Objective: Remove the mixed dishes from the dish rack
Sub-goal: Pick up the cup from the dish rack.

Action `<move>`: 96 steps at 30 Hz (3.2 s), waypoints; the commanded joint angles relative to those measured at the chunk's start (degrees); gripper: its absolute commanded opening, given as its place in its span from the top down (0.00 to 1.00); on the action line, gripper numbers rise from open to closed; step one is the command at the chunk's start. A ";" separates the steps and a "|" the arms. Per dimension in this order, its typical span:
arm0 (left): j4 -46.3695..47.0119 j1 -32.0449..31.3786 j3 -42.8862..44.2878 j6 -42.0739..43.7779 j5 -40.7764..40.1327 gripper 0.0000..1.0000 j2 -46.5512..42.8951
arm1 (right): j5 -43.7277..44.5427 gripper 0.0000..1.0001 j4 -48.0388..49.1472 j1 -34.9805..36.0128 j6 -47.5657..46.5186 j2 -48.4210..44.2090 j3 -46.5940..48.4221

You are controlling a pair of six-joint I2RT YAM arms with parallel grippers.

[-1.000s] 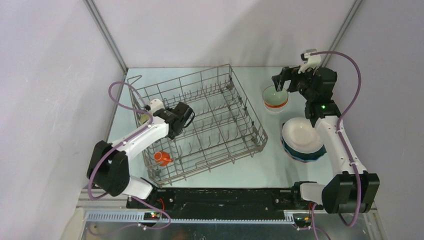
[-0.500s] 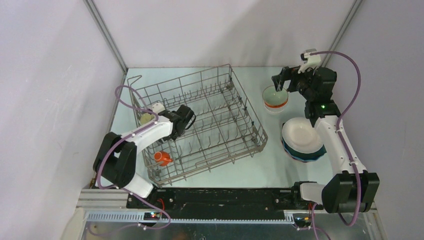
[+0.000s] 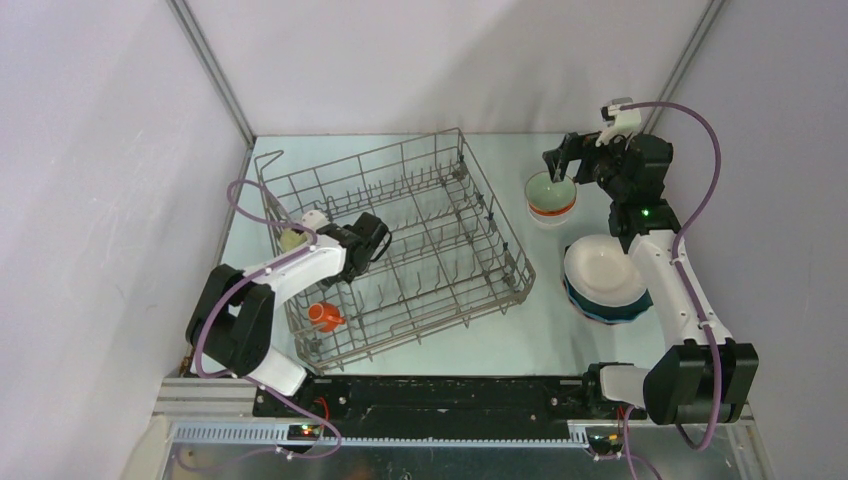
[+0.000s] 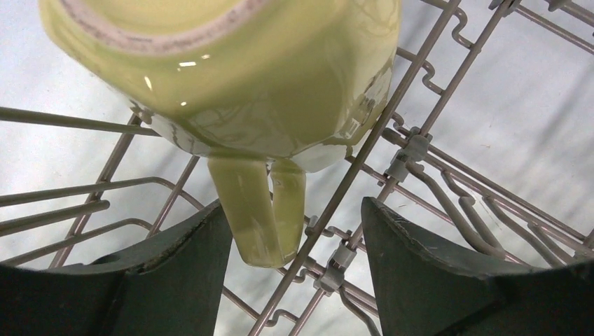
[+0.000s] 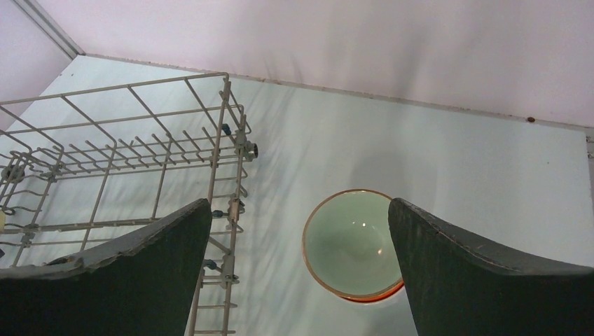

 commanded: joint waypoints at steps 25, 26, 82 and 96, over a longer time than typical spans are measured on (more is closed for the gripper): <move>-9.59 1.35 1.87 -13.39 -13.74 0.33 -2.79 | -1.37 0.01 3.11 -0.03 1.23 0.27 0.23; -8.97 1.35 1.78 -13.27 -13.76 0.33 -2.51 | -1.48 0.00 3.14 -0.09 1.25 0.30 0.24; 25.97 -0.93 -13.74 21.80 -0.65 1.00 -38.45 | -2.18 0.00 2.86 -0.47 1.91 -0.06 0.23; 38.13 -0.93 -14.34 36.14 20.98 1.00 -46.16 | -22.77 0.00 3.49 -0.48 0.07 -1.17 0.24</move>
